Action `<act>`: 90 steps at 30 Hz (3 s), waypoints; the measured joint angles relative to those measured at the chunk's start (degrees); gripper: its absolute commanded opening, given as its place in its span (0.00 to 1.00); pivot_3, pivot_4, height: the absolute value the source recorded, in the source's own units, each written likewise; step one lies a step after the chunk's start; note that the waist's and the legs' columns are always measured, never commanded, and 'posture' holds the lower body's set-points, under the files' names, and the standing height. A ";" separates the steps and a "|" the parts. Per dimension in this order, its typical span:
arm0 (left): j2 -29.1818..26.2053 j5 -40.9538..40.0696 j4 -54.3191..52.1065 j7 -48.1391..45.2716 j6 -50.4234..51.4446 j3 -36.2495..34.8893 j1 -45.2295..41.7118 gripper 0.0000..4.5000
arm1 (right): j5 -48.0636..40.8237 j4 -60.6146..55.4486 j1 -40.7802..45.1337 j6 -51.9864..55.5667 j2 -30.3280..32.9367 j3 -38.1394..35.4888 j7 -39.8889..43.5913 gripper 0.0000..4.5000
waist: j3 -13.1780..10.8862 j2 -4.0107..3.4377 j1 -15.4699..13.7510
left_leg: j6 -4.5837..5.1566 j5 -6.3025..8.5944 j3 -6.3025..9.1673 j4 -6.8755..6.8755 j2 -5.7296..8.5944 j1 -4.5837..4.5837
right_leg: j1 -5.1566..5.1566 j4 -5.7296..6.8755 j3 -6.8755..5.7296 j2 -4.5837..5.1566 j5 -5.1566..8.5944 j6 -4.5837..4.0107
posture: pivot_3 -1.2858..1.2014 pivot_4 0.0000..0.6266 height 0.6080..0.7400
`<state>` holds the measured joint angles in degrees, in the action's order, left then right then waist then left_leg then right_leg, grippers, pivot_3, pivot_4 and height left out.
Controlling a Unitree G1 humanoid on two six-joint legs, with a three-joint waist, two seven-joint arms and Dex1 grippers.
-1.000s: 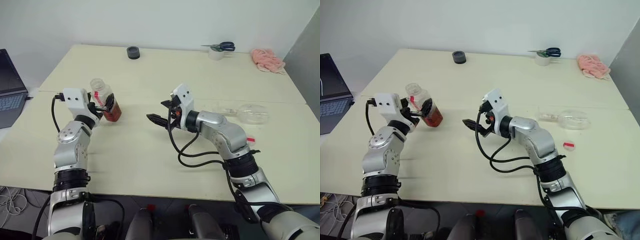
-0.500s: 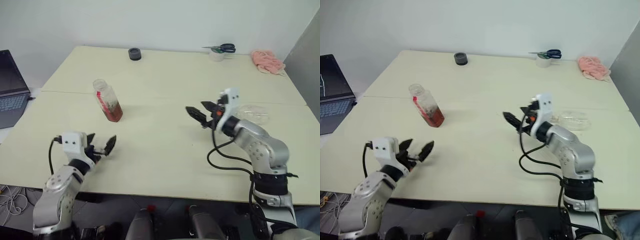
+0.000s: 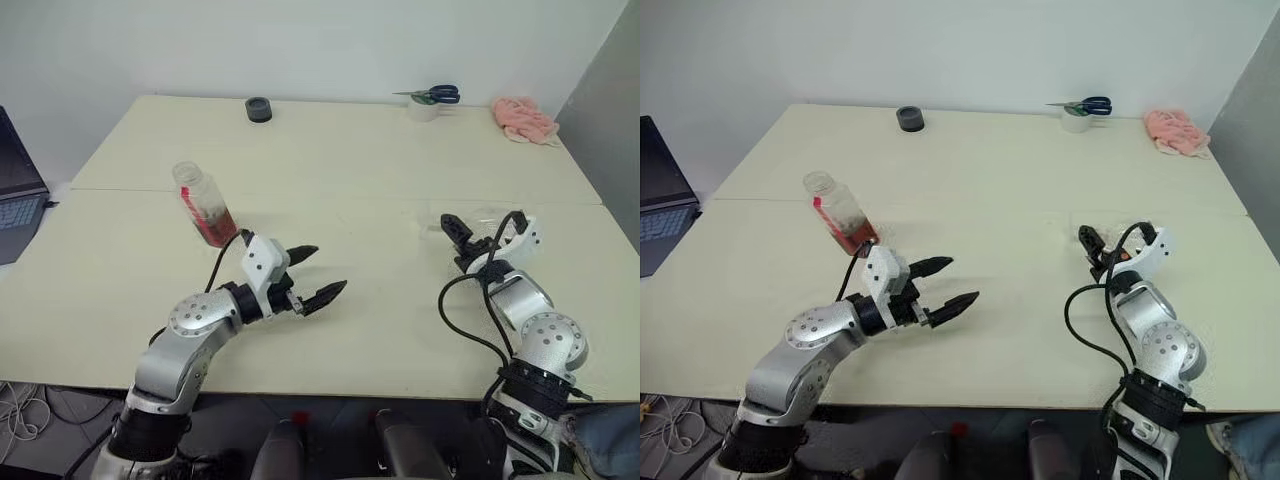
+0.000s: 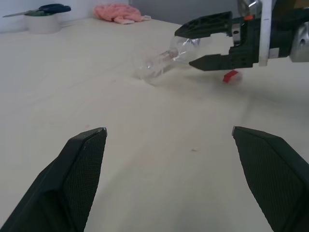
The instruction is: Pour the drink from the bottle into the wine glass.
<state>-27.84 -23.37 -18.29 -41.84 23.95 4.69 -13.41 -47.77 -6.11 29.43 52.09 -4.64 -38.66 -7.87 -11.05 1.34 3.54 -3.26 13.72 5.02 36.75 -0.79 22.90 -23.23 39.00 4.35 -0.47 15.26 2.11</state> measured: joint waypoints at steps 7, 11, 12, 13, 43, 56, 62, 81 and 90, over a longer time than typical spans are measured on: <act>0.38 1.26 2.06 0.00 -0.58 0.05 -0.77 0.99 | -8.01 10.61 6.33 -8.44 -1.25 -5.08 -5.64 1.00 | -0.01 -0.06 -0.08 | 0.00 0.00 0.01 0.00 0.02 0.04 | 0.00 -0.01 0.02 0.00 0.00 0.00 | 0.52 0.24 1.00; 0.65 2.03 2.07 0.87 -0.60 0.03 -0.78 0.99 | -10.83 16.63 8.21 -12.74 -0.75 -6.24 -7.72 1.00 | -0.01 -0.07 -0.09 | 0.00 0.00 0.01 0.00 0.02 0.04 | 0.00 -0.01 0.02 0.00 0.00 0.00 | 0.52 0.24 1.00; 0.65 2.16 2.07 1.28 -0.60 -0.02 -0.76 0.99 | -11.72 17.88 8.25 -13.57 -0.47 -6.53 -7.81 1.00 | -0.01 -0.07 -0.09 | 0.00 0.00 0.01 -0.01 0.02 0.04 | 0.00 -0.01 0.02 0.00 0.00 0.00 | 0.52 0.24 1.00; 0.64 2.36 2.07 1.55 -0.60 -0.12 -0.75 0.99 | -12.66 19.05 8.70 -14.27 -0.18 -6.75 -7.69 1.00 | -0.01 -0.07 -0.08 | 0.00 0.00 0.00 0.00 0.02 0.03 | 0.00 -0.01 0.04 0.00 0.00 0.00 | 0.52 0.24 1.00; 0.15 -1.50 0.59 5.99 1.79 -9.97 4.96 1.00 | 33.98 18.57 10.44 -47.44 10.76 50.89 20.50 0.08 | -0.01 -0.37 1.38 | 0.01 0.00 -0.61 -0.34 -0.58 -0.08 | -0.42 -0.01 0.76 -0.57 -0.04 -0.05 | 0.52 0.24 1.00; -1.29 -5.72 -8.45 8.75 6.70 -14.80 12.37 1.00 | 43.32 50.79 14.27 -67.94 4.17 49.95 23.79 0.08 | -0.06 -0.24 0.69 | -0.03 0.01 -0.79 -0.01 -0.60 -0.03 | -0.39 -0.02 0.94 -0.58 -0.09 -0.04 | 0.52 0.24 1.00; -2.00 -5.86 -10.36 9.83 7.17 -16.14 13.53 1.00 | 45.68 52.84 14.90 -70.05 3.97 49.46 24.07 0.24 | -0.05 -0.23 0.83 | -0.03 0.01 -0.80 -0.03 -0.62 -0.10 | -0.37 0.00 0.96 -0.62 -0.10 -0.06 | 0.52 0.24 1.00; -1.02 -3.84 3.78 8.51 -1.09 -20.36 15.35 1.00 | 47.30 37.30 5.48 -62.69 9.60 49.15 32.03 0.99 | -0.05 -0.23 1.02 | -0.05 0.02 -0.79 -0.03 -0.65 -0.07 | -0.37 -0.03 0.96 -0.60 -0.10 -0.07 | 0.52 0.24 1.00; 0.77 -2.26 9.18 12.31 -9.15 -26.60 16.36 1.00 | 33.63 1.92 -3.54 -31.44 33.86 44.66 51.10 0.99 | -0.06 -0.23 -0.16 | -0.03 0.03 -0.80 0.07 -0.58 -0.06 | -0.33 -0.05 0.95 -0.56 0.05 0.20 | 0.52 0.24 1.00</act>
<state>-27.07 -25.63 -9.11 -29.53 14.80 -21.91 2.95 -14.14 -4.19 25.89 20.66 29.23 6.00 43.22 -11.10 1.12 3.38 -3.29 13.75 4.22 36.82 -1.37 22.85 -23.56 38.94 5.30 -1.03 15.31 2.30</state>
